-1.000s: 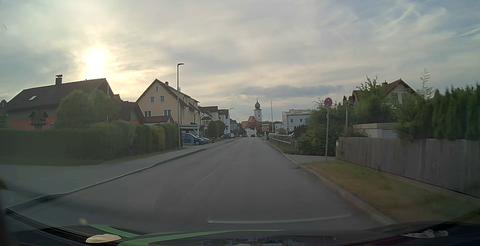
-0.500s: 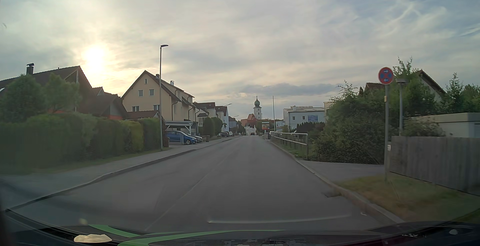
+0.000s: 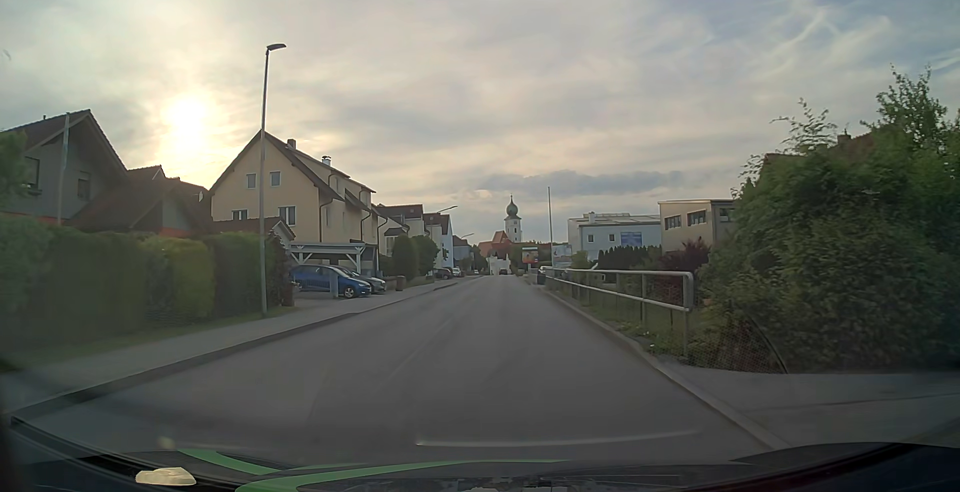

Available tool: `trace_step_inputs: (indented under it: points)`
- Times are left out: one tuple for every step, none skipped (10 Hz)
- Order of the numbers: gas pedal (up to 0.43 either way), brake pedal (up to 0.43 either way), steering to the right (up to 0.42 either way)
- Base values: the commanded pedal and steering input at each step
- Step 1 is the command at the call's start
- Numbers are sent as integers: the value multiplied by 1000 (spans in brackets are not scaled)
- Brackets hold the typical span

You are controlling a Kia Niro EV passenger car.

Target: Follow the waypoints while adhering to traffic rules and regulations

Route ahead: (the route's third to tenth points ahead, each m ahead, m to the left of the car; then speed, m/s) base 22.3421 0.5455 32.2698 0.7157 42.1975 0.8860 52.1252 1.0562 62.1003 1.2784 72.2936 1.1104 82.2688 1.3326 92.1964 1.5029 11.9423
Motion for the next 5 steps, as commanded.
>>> trace_step_inputs:
  points:
    - [110, 0, 2]
    - [110, 0, 2]
    - [110, 0, 2]
    - [110, 0, 2]
    - [110, 0, 2]
